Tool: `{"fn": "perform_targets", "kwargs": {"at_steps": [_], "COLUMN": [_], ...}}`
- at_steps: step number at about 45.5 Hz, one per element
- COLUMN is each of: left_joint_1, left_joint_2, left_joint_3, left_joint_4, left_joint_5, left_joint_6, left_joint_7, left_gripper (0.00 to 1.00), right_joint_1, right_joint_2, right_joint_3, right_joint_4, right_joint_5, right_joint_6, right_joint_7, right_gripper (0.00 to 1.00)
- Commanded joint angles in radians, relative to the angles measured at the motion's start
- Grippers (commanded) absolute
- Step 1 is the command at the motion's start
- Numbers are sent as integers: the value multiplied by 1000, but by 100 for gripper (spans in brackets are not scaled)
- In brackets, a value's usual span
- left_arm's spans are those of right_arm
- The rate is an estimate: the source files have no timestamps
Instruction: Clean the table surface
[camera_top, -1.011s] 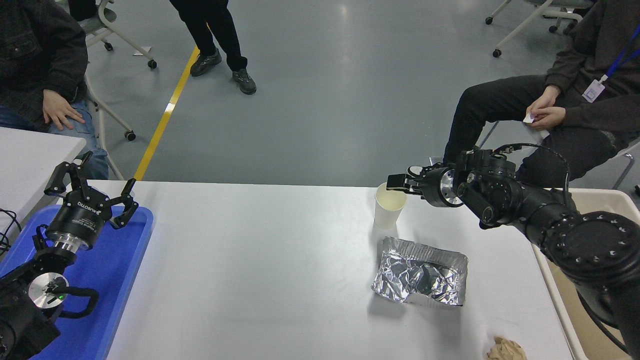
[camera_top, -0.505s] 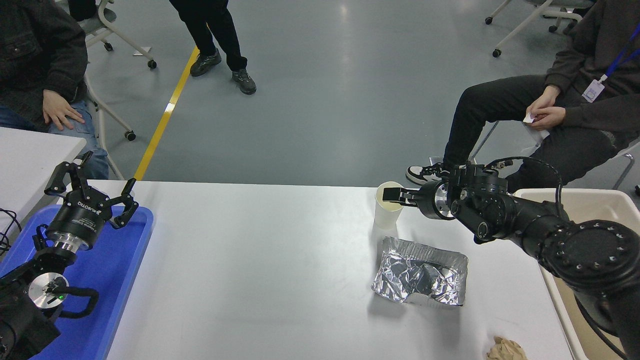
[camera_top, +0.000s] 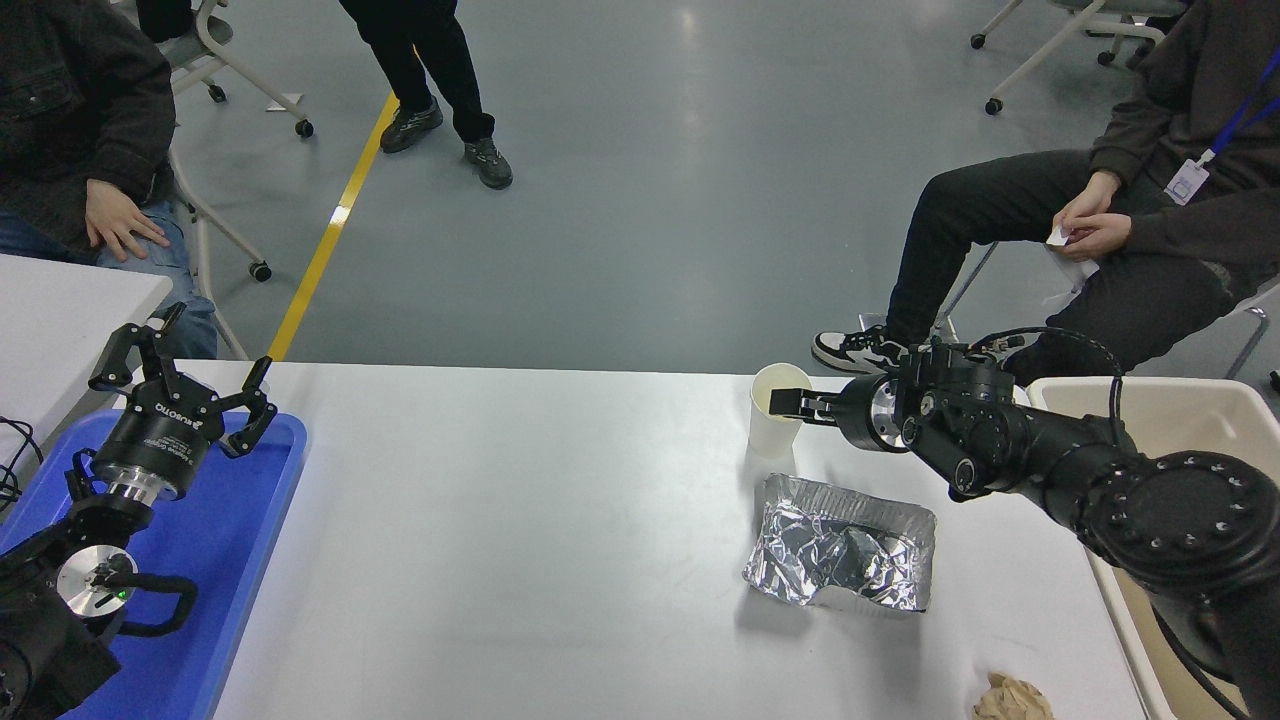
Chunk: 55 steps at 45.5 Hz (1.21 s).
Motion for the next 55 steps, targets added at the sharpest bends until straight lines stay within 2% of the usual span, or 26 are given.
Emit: {"fn": "perform_targets", "kwargs": {"at_steps": [1, 4, 10, 16, 18, 22, 55], "left_joint_1": [0, 0, 0, 0, 0, 0, 0], "left_joint_2": [0, 0, 0, 0, 0, 0, 0], "left_joint_3": [0, 0, 0, -1, 0, 0, 0], "left_joint_4": [0, 0, 0, 0, 0, 0, 0], "left_joint_5": [0, 0, 0, 0, 0, 0, 0], "left_joint_6": [0, 0, 0, 0, 0, 0, 0], "left_joint_7": [0, 0, 0, 0, 0, 0, 0], "left_gripper": [100, 100, 100, 100, 100, 100, 100], "right_joint_1": [-1, -1, -1, 1, 4, 5, 65], "right_joint_2": [0, 0, 0, 0, 0, 0, 0], "right_joint_3": [0, 0, 0, -2, -3, -26, -37], "right_joint_4": [0, 0, 0, -1, -1, 0, 7], "right_joint_5": [-1, -2, -2, -2, -2, -2, 1], "right_joint_6": [-2, -2, -2, -1, -1, -1, 36], "right_joint_7": [3, 3, 4, 7, 7, 12, 85], "right_gripper": [75, 70, 51, 23, 19, 0, 0]}}
